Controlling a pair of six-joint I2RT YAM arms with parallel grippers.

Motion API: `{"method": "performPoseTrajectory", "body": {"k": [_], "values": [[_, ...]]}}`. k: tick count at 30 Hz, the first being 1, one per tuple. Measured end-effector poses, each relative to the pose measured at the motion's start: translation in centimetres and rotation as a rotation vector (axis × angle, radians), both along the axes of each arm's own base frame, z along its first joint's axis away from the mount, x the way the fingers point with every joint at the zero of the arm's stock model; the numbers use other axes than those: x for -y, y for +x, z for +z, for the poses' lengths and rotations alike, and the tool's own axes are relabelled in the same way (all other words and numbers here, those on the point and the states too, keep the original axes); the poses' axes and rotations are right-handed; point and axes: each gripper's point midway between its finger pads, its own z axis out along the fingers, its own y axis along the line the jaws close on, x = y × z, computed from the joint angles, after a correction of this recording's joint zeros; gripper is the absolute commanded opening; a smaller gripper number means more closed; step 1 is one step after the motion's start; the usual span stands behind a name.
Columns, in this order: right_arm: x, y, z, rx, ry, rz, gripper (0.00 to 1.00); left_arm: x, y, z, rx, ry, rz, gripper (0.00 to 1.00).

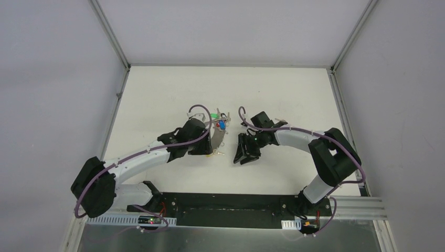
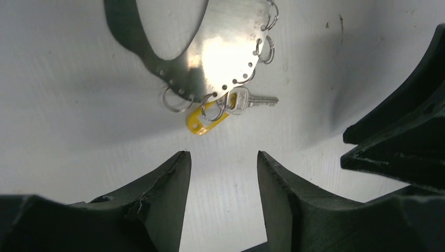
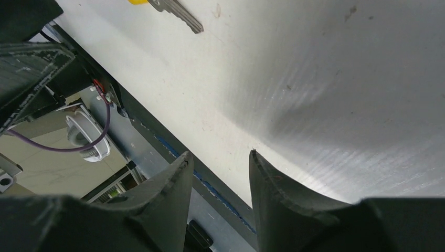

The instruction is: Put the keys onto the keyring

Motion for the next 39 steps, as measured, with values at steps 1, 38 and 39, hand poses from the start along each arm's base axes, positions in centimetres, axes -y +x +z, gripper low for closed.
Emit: {"method": "performPoseTrajectory", "body": {"k": [1, 38, 39], "values": [[0.1, -0.2, -0.2, -0.006, -0.002, 0.0, 0.46, 0.4, 0.3, -0.2, -0.012, 0.003, -0.003, 0.5], [1.0, -1.7, -1.0, -0.048, -0.012, 0.0, 0.46, 2.4, 2.4, -5.4, -0.36, -0.118, 0.044, 0.3], [0.9, -1.7, -1.0, -0.047, -0.013, 0.0, 0.46, 2.4, 2.4, -5.4, -0.36, -0.118, 0.045, 0.28]]}}
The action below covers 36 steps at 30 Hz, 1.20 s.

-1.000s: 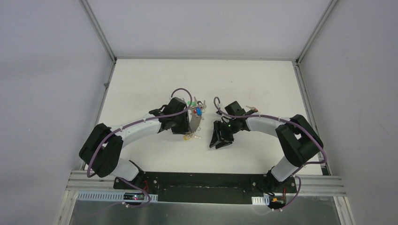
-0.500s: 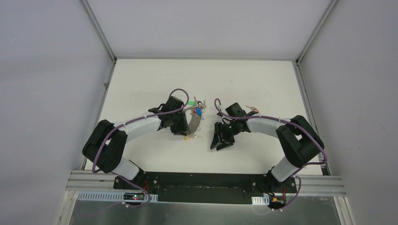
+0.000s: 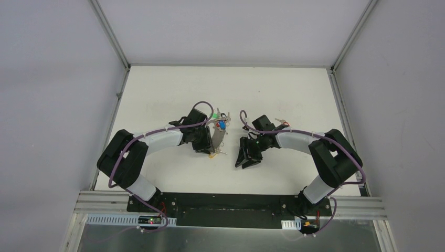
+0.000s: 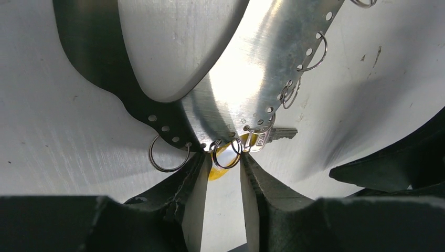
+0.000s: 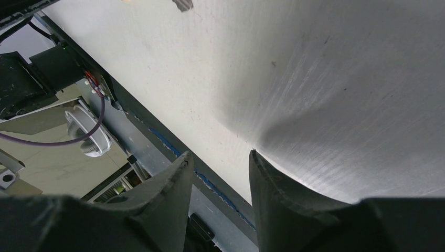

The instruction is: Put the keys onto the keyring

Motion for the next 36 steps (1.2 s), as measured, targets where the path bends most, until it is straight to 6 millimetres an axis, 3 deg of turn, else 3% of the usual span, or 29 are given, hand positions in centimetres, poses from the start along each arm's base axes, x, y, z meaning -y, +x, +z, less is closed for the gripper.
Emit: {"method": "performPoseTrajectory", "body": {"k": [13, 19, 21, 28, 36], "values": [[0.1, -0.2, -0.1, -0.007, 0.0, 0.001, 0.46, -0.4, 0.3, -0.2, 0.034, -0.004, 0.037, 0.0], [0.1, -0.4, 0.1, -0.008, 0.005, 0.003, 0.48, -0.6, 0.4, 0.9, 0.065, -0.021, 0.036, 0.0], [0.1, -0.3, 0.6, 0.007, 0.018, 0.004, 0.53, -0.7, 0.3, 1.5, 0.085, -0.02, 0.019, 0.0], [-0.3, 0.4, 4.8, 0.156, 0.114, 0.018, 0.68, -1.5, -0.5, 5.6, 0.183, -0.009, -0.087, 0.0], [-0.2, 0.9, 10.3, 0.389, 0.232, 0.051, 0.7, -1.3, -1.1, 12.3, 0.332, -0.048, -0.243, 0.0]]}}
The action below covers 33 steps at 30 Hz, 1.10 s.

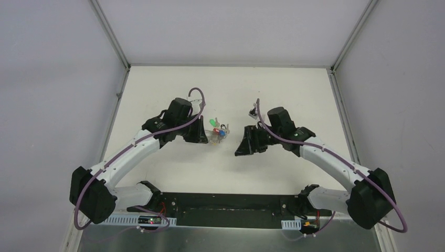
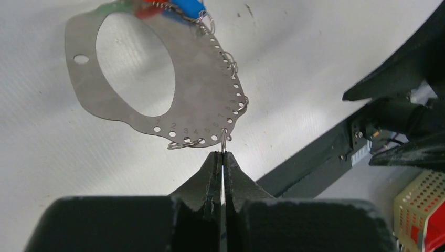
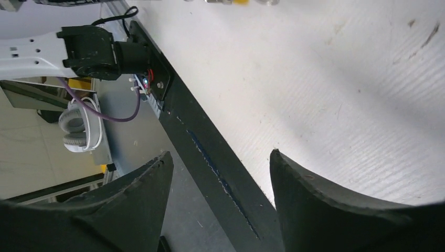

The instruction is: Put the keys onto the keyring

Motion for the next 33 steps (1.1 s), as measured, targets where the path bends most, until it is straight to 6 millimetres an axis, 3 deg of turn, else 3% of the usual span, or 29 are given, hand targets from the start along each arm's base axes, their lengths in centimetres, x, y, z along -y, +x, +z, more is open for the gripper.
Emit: {"method": "performPoseTrajectory", "body": {"k": [8, 11, 15, 25, 29, 33], "values": [[-0.2, 0.6, 6.1, 0.3, 0.148, 0.057, 0.69, 0.5, -2.3, 5.5, 0.126, -0.078, -0.187, 0.0], [-0.5, 0.6, 9.2, 0.463, 0.247, 0.096, 0.67, 0.9, -3.2, 7.2, 0.165, -0.114, -0.252, 0.0], [-0.5, -0.1, 11.8, 0.632, 0.354, 0.143, 0.59, 1.7, -4.4, 8.6, 0.194, -0.161, -0.342, 0.0], [-1.0, -1.0, 14.2, 0.757, 0.46, 0.221, 0.4, 6.4, -8.4, 10.4, 0.328, -0.23, -0.603, 0.0], [-1.0, -1.3, 13.4, 0.753, 0.469, 0.239, 0.37, 7.8, -8.5, 11.2, 0.426, -0.265, -0.651, 0.0], [-1.0, -1.7, 12.1, 0.733, 0.475, 0.259, 0.33, 8.4, -8.3, 10.6, 0.486, -0.28, -0.657, 0.0]]}}
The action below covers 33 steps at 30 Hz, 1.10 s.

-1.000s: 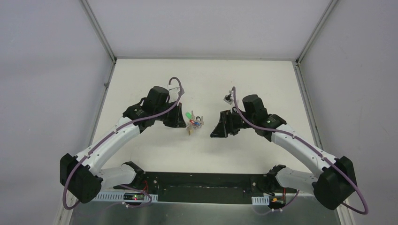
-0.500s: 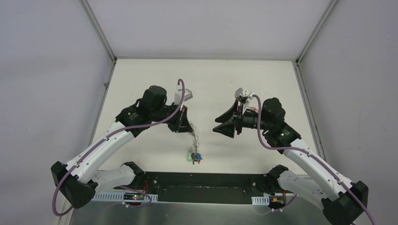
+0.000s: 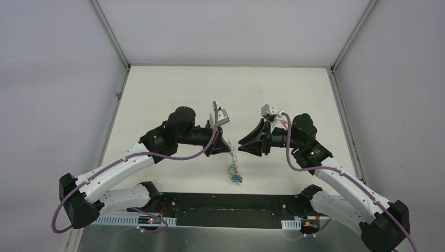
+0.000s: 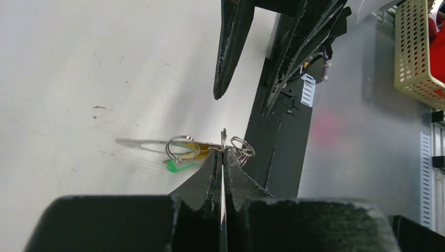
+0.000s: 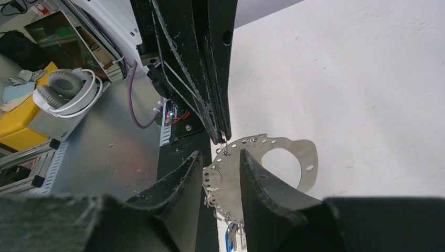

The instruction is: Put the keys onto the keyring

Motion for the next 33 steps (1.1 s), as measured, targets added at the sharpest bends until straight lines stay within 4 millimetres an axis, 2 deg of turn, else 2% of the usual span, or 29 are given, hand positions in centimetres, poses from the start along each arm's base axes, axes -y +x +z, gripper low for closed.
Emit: {"method": "performPoseTrajectory", "body": {"k": [5, 10, 15, 18, 23, 26, 30, 33], "values": [[0.0, -0.5, -0.4, 0.007, 0.01, 0.03, 0.32, 0.6, -0.4, -0.1, 0.067, -0.034, -0.032, 0.0], [-0.1, -0.7, -0.3, 0.022, 0.024, 0.048, 0.4, 1.1, -1.3, 0.8, 0.161, -0.081, -0.077, 0.0], [-0.2, -0.9, -0.5, 0.023, 0.027, 0.062, 0.38, 1.3, -1.7, 1.6, 0.224, -0.113, -0.1, 0.0], [-0.4, -1.3, -0.6, 0.024, 0.029, 0.082, 0.3, 1.4, -1.7, 1.9, 0.24, -0.121, -0.106, 0.0], [-0.7, -1.8, -0.4, 0.024, 0.038, 0.114, 0.0, 1.5, -1.7, 1.9, 0.252, -0.119, -0.108, 0.0], [-0.8, -2.1, -0.3, 0.026, 0.042, 0.132, 0.0, 1.5, -1.7, 1.8, 0.254, -0.116, -0.102, 0.0], [-0.8, -2.2, -0.3, 0.027, 0.043, 0.135, 0.0, 1.4, -1.7, 1.9, 0.259, -0.115, -0.099, 0.22], [-0.8, -2.3, -0.5, 0.025, 0.037, 0.14, 0.0, 1.0, -1.7, 2.4, 0.284, -0.125, -0.093, 0.3]]}}
